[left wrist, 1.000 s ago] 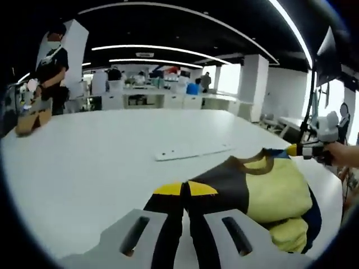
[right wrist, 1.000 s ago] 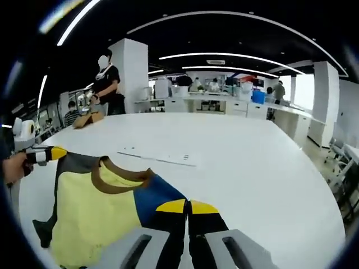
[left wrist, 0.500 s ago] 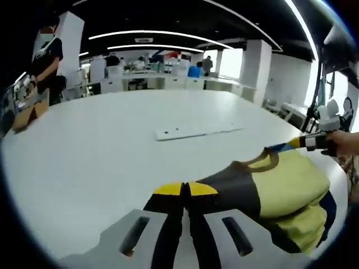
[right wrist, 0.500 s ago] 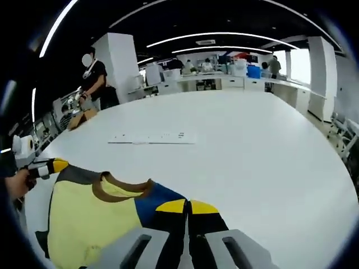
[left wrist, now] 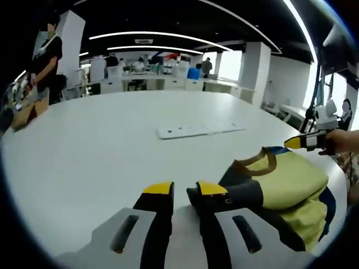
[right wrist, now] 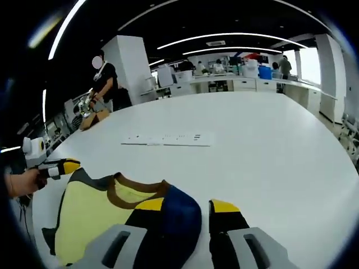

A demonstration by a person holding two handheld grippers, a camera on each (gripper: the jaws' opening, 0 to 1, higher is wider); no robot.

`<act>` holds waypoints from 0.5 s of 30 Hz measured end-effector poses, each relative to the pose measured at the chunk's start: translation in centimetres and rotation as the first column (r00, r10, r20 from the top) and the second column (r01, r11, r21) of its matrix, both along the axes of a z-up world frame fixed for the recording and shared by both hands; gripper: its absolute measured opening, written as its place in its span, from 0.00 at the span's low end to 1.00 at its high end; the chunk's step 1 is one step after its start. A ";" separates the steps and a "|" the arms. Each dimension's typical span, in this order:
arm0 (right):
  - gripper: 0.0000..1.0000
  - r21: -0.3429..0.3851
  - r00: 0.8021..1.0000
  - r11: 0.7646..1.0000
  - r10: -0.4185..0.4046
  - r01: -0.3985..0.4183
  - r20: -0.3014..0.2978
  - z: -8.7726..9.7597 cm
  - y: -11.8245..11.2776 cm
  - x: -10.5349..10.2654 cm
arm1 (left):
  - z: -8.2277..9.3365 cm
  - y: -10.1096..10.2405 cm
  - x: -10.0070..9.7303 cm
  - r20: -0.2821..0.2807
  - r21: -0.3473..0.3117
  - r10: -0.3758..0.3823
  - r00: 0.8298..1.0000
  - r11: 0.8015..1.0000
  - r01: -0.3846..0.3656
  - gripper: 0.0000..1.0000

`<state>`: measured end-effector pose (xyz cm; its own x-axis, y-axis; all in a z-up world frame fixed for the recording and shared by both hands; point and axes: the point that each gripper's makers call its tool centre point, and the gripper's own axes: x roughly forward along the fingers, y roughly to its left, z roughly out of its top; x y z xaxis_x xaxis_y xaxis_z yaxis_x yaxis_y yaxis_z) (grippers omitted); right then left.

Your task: Fold the garment on the visible template until the final outline fits inside the template.

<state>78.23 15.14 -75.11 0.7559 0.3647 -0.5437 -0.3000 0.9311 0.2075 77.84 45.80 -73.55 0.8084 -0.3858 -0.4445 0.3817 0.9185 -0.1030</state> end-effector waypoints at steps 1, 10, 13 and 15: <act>0.36 0.002 1.000 1.000 0.018 -0.018 -0.007 0.0 0.3 -0.3 | 0.2 0.0 -0.2 0.004 -0.003 -0.007 1.000 1.000 0.007 0.19; 0.56 -0.002 0.997 0.997 0.082 -0.082 0.005 1.2 0.9 -3.0 | 2.1 0.5 -2.5 0.030 -0.038 -0.038 0.999 0.999 0.039 0.42; 0.59 0.043 0.994 0.994 0.105 -0.105 0.011 1.7 1.2 -4.1 | 2.7 0.5 -3.6 0.038 -0.055 -0.042 0.998 0.998 0.044 0.50; 0.60 0.077 0.994 0.991 0.111 -0.112 0.016 2.1 1.4 -4.9 | 3.0 0.6 -4.3 0.045 -0.054 -0.047 0.998 0.997 0.049 0.54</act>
<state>73.30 16.53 -73.04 0.7142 0.4875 -0.5022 -0.4035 0.8731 0.2736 73.50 46.37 -70.59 0.8067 -0.4475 -0.3860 0.4303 0.8925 -0.1355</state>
